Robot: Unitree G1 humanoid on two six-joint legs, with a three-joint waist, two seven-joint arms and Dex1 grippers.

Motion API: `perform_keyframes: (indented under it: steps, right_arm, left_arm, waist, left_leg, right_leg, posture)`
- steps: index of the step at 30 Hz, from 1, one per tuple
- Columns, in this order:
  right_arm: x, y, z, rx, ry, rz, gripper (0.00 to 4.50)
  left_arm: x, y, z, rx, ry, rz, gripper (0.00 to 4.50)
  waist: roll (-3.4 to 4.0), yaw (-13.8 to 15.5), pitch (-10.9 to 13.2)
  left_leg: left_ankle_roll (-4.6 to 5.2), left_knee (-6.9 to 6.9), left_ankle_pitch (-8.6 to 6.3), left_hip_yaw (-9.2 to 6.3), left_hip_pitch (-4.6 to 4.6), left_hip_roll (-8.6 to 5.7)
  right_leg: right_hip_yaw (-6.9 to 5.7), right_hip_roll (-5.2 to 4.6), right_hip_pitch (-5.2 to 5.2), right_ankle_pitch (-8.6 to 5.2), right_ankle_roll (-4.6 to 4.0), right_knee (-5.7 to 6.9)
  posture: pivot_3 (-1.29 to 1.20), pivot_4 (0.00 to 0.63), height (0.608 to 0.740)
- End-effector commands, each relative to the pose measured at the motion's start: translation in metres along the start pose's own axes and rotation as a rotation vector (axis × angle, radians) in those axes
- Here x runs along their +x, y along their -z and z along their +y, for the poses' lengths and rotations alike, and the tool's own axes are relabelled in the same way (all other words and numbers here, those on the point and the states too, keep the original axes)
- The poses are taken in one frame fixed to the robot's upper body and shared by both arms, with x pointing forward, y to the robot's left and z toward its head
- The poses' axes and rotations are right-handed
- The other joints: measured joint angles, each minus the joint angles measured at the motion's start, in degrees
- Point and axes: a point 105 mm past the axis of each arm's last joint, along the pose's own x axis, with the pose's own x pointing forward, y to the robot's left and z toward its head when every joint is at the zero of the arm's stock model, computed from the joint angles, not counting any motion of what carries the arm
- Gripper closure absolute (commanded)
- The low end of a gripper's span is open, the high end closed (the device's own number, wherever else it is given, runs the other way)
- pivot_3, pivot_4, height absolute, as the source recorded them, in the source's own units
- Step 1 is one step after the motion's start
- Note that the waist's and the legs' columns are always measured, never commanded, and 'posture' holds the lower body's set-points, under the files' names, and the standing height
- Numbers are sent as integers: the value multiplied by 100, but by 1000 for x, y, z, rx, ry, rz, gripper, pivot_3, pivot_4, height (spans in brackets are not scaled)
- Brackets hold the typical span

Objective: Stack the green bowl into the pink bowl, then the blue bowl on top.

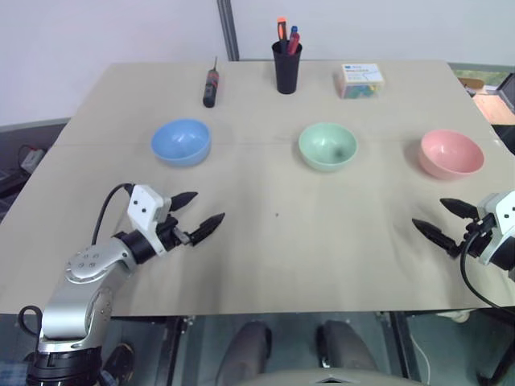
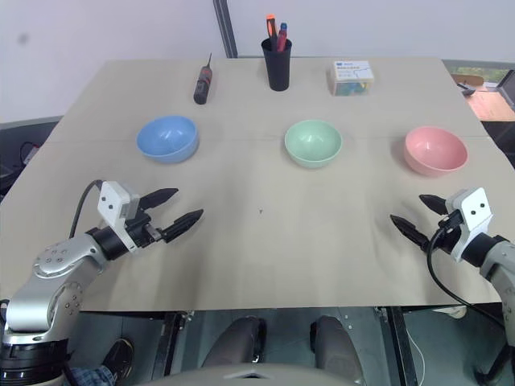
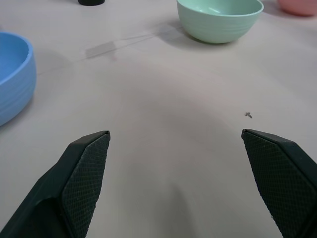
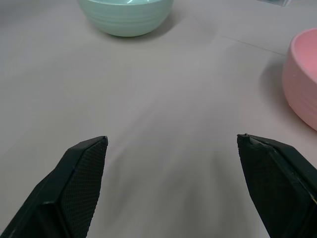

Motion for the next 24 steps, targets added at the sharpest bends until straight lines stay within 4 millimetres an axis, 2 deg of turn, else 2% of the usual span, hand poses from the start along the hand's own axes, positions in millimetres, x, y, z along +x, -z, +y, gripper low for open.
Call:
perform_keyframes:
  steps: [1,24]
  right_arm:
    - [-3,-16,-4,-46,14,-47,104]
    - [3,-19,-3,-58,21,-47,104]
  left_arm:
    - [-2,-15,1,42,-9,-55,0]
    - [-3,-10,-1,-11,-9,-61,0]
  waist:
    - [0,1,0]
    - [0,1,0]
  left_leg:
    - [0,0,0,0,0,0]
    - [0,2,0,1,1,0]
  right_leg:
    - [0,0,0,0,0,0]
    - [0,2,0,0,0,3]
  posture:
    - [0,150,740]
    - [0,150,740]
